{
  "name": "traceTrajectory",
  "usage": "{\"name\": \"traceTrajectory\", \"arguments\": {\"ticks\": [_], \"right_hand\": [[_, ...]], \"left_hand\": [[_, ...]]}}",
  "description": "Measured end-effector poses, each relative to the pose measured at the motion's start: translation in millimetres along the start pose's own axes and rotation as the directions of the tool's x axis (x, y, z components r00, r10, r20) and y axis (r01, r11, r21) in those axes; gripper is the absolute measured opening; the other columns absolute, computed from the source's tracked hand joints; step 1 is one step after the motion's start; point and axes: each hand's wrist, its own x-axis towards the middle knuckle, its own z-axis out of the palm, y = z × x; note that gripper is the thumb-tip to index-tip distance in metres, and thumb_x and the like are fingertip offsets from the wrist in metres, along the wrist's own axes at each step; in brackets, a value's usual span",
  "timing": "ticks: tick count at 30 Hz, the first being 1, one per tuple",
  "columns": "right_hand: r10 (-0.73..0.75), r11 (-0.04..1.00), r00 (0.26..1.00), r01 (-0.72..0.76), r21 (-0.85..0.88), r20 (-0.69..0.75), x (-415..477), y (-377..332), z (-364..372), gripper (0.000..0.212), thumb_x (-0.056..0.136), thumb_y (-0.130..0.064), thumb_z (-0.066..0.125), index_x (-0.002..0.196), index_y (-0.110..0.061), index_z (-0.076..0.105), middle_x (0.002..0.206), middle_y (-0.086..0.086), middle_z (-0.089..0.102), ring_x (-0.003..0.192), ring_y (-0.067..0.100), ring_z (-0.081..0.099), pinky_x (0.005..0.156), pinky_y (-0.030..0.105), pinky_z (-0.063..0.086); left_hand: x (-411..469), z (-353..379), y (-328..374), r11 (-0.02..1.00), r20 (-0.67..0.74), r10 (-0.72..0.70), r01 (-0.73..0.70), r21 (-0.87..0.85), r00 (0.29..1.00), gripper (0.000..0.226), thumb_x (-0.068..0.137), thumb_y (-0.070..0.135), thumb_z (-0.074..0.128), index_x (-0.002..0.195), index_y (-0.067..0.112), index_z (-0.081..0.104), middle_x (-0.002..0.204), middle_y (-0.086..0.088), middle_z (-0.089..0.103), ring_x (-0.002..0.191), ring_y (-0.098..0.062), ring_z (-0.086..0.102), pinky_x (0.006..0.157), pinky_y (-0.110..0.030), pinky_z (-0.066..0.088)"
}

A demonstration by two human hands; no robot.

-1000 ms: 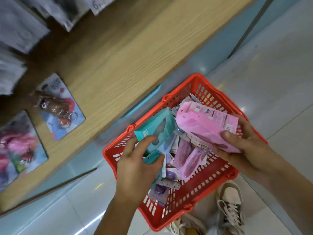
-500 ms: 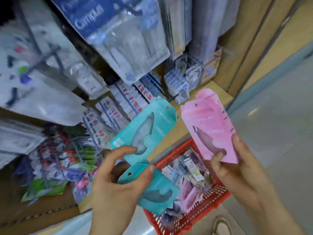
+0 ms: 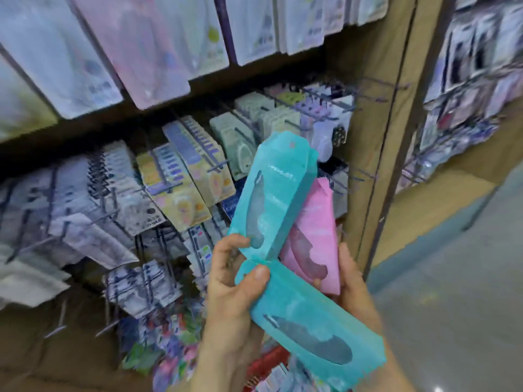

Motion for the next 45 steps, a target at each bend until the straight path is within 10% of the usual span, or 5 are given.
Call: {"name": "traceTrajectory", "arguments": {"ticks": [4,10,19,35,45], "right_hand": [[-0.107,0.988,0.994,0.104,-0.115,-0.022,-8,-5,20,0.072,0.082,-0.065,0.066,0.145,-0.046,0.038,0.159,0.001,0.031,0.146,0.026,0.029,0.118,0.047,0.029],[-0.347,0.876,0.897,0.414,-0.246,0.275,-48,-29,80,0.110,0.028,-0.036,0.101,0.121,-0.018,0.047,0.099,0.014,0.072,0.075,0.027,0.072,0.055,0.033,0.058],[-0.439,0.566,0.842,0.529,-0.632,0.312,-75,-41,121,0.058,0.076,-0.021,0.080,0.118,-0.050,0.051,0.104,-0.014,0.073,0.090,0.005,0.071,0.064,0.017,0.053],[-0.509,0.687,0.830,0.552,-0.472,0.230,-68,-57,169,0.068,0.066,-0.002,0.075,0.125,-0.026,0.052,0.109,0.004,0.073,0.096,0.027,0.072,0.066,0.043,0.060],[-0.390,0.823,0.871,0.475,-0.312,0.298,-91,-108,157,0.038,0.070,-0.015,0.066,0.104,-0.030,0.073,0.115,0.000,0.072,0.090,0.015,0.073,0.070,0.036,0.062]], "left_hand": [[-4,22,32,0.999,0.056,0.049,-0.048,-0.027,0.997,0.062,0.033,0.035,0.099,0.086,0.027,0.068,0.083,-0.009,0.062,0.057,-0.017,0.060,0.052,-0.026,0.053],[-18,50,77,0.999,0.141,0.046,-0.045,-0.009,0.989,0.062,0.033,0.033,0.099,0.087,0.023,0.069,0.081,-0.008,0.068,0.054,-0.018,0.063,0.048,-0.028,0.054],[-39,76,105,0.995,0.128,0.055,-0.065,0.075,0.990,0.046,0.042,0.018,0.086,0.086,0.024,0.074,0.088,-0.005,0.071,0.062,-0.018,0.066,0.053,-0.028,0.055],[-42,78,127,0.714,0.266,0.152,-0.292,0.637,0.952,0.054,0.052,0.023,0.092,0.100,0.035,0.070,0.106,0.011,0.071,0.103,-0.009,0.064,0.088,-0.030,0.054],[-34,75,223,0.718,0.019,0.318,-0.254,0.649,0.948,0.062,0.048,0.022,0.085,0.107,0.027,0.067,0.078,-0.004,0.074,0.066,-0.017,0.069,0.057,-0.027,0.056]]}}
